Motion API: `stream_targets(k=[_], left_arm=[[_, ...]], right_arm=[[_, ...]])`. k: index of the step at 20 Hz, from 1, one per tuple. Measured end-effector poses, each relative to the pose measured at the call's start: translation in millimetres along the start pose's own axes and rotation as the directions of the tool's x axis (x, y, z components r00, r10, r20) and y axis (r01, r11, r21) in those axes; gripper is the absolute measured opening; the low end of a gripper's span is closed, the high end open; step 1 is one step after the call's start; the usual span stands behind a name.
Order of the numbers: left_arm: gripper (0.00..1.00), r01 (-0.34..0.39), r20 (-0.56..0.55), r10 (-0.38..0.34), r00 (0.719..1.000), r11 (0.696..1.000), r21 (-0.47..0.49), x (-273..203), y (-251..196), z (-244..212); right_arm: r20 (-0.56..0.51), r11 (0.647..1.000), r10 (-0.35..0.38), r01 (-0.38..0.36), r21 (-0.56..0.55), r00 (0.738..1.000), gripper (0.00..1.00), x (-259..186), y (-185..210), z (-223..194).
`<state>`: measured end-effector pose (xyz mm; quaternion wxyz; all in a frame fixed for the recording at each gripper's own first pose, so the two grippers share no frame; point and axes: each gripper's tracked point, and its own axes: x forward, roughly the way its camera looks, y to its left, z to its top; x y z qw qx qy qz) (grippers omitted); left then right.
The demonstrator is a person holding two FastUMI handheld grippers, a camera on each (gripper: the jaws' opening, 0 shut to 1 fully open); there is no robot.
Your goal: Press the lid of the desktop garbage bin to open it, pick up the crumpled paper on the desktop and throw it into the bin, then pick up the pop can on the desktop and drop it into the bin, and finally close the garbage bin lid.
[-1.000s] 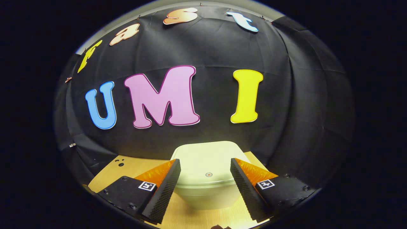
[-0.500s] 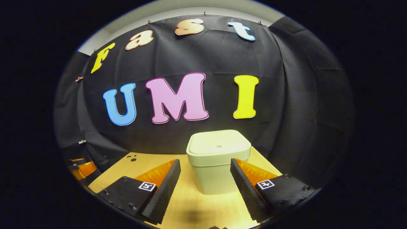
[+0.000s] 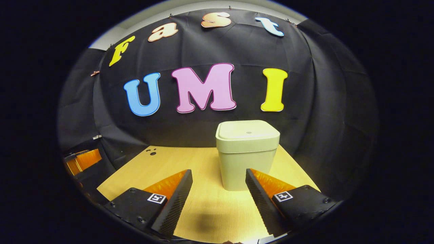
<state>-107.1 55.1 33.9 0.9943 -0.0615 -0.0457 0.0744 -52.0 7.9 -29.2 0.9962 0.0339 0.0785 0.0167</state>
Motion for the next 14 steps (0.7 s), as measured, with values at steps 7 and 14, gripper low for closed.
stream_targets(k=[7,14], left_arm=[[0.96,0.008,-0.013,-0.008,1.0,1.0,0.013,-10,-5,-5],[0.96,0.008,-0.007,-0.008,1.0,1.0,0.008,-11,-8,-6]], right_arm=[[-0.027,0.999,0.047,-0.047,0.007,0.999,0.99,0,18,-5],[-0.018,0.998,0.066,-0.065,0.002,0.998,0.99,-1,23,0]])
